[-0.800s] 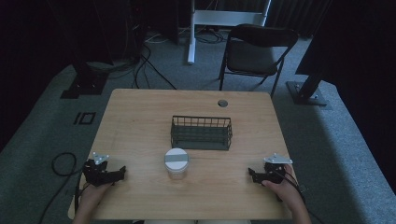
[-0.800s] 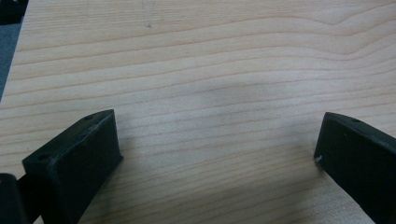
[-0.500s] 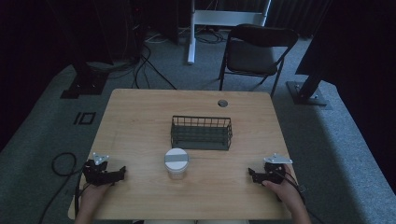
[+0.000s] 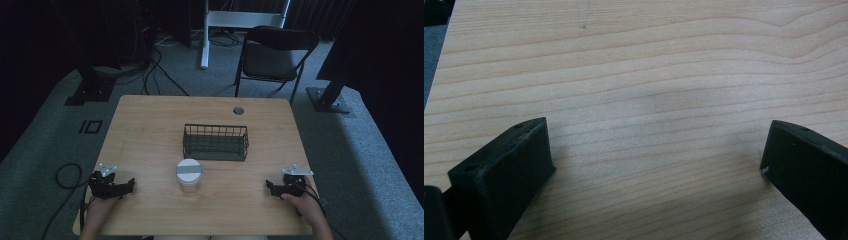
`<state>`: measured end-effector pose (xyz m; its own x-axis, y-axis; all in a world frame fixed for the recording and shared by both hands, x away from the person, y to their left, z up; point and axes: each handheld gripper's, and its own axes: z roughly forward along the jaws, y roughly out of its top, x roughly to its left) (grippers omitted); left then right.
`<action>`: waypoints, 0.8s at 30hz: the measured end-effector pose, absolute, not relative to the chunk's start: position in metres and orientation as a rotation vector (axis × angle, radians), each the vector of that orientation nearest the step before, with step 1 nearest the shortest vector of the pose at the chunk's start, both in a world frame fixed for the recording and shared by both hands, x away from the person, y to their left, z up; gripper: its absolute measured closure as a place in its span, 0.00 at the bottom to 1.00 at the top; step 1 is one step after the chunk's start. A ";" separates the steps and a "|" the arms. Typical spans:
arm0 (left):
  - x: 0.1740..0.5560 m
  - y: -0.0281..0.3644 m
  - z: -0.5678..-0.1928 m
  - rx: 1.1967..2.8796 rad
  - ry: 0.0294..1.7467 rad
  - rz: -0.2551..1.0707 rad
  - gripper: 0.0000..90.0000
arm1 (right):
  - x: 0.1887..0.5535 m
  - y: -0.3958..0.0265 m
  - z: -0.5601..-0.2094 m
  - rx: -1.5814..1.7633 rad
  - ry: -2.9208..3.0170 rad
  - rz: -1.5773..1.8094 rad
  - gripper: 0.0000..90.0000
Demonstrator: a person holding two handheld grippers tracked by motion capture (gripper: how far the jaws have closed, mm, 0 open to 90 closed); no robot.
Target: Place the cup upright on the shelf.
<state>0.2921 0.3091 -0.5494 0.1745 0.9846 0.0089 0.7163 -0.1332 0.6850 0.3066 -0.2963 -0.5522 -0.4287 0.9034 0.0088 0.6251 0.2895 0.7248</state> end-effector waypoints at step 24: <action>0.292 0.309 -0.549 1.914 1.598 0.643 0.00 | 0.309 -0.278 -0.540 1.344 2.175 0.985 0.15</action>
<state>0.2921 0.3091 -0.5494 0.1746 0.9846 0.0092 0.7163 -0.1334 0.6849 0.3090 -0.2783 -0.5396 -0.4582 0.8884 0.0281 0.6071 0.2897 0.7400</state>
